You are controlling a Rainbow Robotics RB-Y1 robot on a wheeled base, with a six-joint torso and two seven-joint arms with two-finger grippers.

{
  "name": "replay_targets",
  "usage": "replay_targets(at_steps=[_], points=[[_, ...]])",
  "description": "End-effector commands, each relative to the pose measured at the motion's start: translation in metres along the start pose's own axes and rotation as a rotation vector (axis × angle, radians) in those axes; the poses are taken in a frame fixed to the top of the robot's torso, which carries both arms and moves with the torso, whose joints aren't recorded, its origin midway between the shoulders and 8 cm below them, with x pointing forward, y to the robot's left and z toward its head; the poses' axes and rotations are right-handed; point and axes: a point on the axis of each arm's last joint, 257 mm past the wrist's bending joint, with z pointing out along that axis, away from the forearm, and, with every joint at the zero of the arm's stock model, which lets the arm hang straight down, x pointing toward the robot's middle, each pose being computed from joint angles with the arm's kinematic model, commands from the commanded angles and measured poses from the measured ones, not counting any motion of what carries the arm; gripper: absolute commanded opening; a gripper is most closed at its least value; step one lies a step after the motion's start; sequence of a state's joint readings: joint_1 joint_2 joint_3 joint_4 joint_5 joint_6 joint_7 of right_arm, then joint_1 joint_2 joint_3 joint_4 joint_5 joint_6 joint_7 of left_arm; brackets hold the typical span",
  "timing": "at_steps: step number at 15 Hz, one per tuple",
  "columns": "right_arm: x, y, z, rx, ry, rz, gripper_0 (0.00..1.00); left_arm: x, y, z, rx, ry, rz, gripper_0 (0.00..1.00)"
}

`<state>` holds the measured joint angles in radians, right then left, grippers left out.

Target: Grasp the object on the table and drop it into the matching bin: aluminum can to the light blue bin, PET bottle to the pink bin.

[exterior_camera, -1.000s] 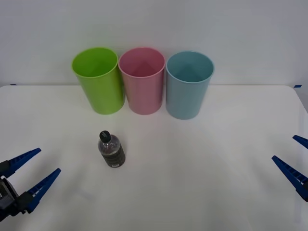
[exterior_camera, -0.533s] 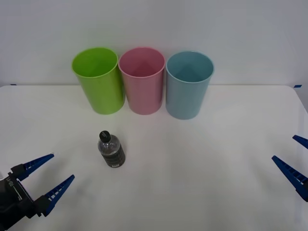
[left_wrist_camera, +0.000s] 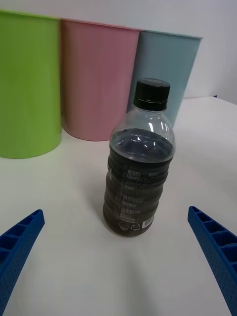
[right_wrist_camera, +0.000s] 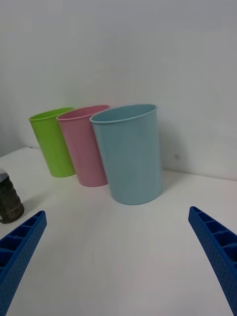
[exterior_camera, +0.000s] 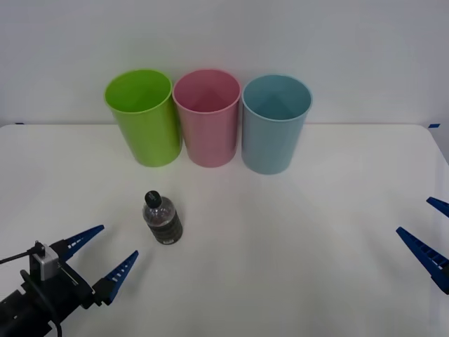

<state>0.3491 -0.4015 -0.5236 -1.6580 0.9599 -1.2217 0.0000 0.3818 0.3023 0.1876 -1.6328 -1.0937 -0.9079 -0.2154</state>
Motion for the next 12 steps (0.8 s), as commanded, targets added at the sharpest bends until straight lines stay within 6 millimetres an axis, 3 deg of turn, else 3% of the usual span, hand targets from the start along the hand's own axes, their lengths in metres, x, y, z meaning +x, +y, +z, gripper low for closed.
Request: replay_targets(at_steps=[1, 12], points=[[0.0, 0.0, 0.0, 0.0, 0.0, 0.0, 1.0, 0.004, -0.007, 0.014, -0.016, -0.009, -0.004, 1.0], [0.0, 0.0, 0.0, 0.0, 0.0, 0.0, 1.0, 0.021, -0.014, 0.073, -0.018, -0.018, -0.004, 1.0]])
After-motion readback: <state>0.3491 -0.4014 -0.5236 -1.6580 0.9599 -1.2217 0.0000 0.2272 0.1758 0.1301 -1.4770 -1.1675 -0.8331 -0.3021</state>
